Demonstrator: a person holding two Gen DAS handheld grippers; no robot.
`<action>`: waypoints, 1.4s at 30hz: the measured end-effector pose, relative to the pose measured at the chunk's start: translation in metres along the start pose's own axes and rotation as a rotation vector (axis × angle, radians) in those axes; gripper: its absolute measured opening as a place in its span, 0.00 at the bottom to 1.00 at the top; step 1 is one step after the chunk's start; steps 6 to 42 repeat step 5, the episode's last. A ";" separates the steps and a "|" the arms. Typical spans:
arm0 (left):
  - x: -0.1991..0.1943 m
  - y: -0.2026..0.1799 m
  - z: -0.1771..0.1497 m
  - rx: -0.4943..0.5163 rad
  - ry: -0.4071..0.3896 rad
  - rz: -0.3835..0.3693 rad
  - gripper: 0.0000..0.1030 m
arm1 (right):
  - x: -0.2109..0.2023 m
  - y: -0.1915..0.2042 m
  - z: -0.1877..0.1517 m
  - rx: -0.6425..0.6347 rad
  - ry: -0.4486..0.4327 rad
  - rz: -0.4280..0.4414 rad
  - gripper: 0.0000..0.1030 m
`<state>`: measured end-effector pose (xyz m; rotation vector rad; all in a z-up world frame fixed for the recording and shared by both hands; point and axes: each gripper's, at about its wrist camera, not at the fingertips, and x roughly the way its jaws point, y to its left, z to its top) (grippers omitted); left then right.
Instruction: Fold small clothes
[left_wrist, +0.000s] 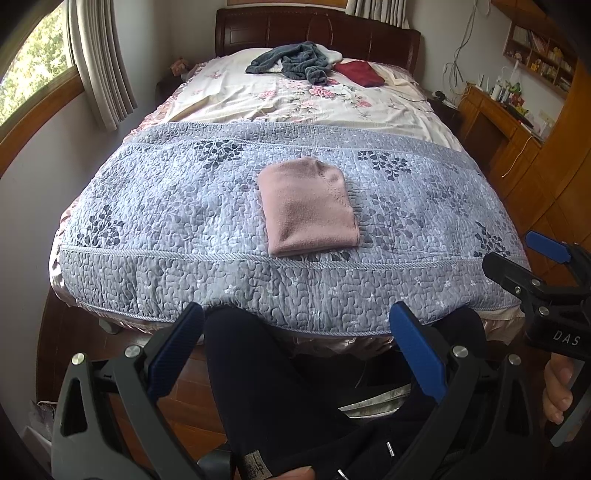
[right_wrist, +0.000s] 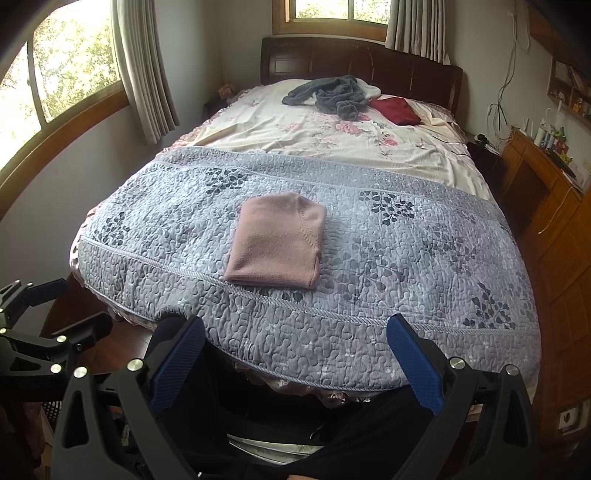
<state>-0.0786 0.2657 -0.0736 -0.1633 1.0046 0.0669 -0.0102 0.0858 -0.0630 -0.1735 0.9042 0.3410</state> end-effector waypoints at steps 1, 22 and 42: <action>0.000 0.000 0.000 0.000 0.000 0.000 0.97 | 0.000 0.000 0.000 0.004 0.002 0.005 0.96; 0.000 0.001 0.000 0.001 0.000 -0.001 0.97 | -0.001 0.002 -0.001 0.000 0.000 0.010 0.96; 0.000 0.001 0.000 0.001 0.000 -0.001 0.97 | -0.001 0.002 -0.001 0.000 0.000 0.010 0.96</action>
